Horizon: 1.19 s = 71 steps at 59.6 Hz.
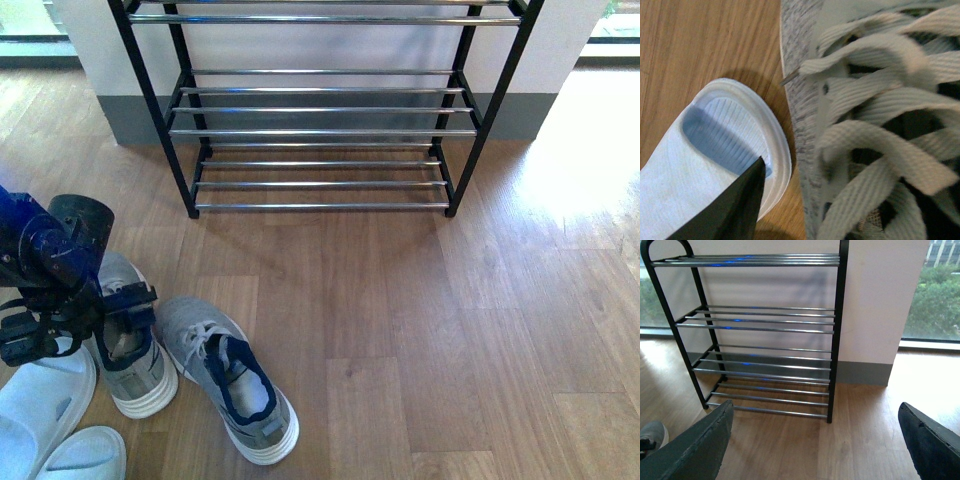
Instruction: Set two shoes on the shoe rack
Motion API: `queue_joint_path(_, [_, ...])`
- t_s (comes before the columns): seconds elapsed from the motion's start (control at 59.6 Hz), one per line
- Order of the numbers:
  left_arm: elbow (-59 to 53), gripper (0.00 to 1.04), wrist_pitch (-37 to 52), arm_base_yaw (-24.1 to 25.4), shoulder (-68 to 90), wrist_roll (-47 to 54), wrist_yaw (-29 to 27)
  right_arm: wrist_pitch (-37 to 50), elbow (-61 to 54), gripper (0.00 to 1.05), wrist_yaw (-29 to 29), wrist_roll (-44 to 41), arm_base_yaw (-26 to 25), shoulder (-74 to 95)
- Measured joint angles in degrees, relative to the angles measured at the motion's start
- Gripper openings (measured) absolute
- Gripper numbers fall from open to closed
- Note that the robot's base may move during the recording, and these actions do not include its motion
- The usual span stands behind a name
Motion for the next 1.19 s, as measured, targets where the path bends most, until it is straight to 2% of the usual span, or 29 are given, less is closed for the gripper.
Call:
queue_joint_path(0.05, [0.0, 0.54, 0.4, -0.2, 0.0, 0.6, -0.1, 0.0, 0.0, 0.95, 0.0, 0.0, 0.0, 0.0])
queue_joint_path(0.235, [0.0, 0.15, 0.8, -0.4, 0.0, 1.9, -0.4, 0.0, 0.0, 0.95, 0.0, 0.0, 0.0, 0.0])
queue_joint_path(0.336, [0.0, 0.01, 0.8, -0.3, 0.0, 1.9, -0.9, 0.0, 0.0, 0.95, 0.0, 0.0, 0.0, 0.0])
queue_joint_path(0.571, [-2.6, 0.02, 2.3, -0.2, -1.8, 1.8, -1.0, 0.0, 0.0, 0.95, 0.0, 0.0, 0.0, 0.0])
queue_joint_path(0.772, [-13.0, 0.02, 6.7, -0.1, -11.9, 0.8, 0.7, 0.0, 0.0, 0.95, 0.0, 0.0, 0.0, 0.0])
queue_joint_path(1.074, [-36.4, 0.02, 22.8, 1.9, -40.9, 9.9, -7.1, 0.0, 0.0, 0.95, 0.0, 0.0, 0.0, 0.0])
queue_joint_path(1.192, [-46.3, 0.02, 26.0, 2.5, -53.7, 13.2, -9.2, 0.0, 0.0, 0.95, 0.0, 0.0, 0.0, 0.0])
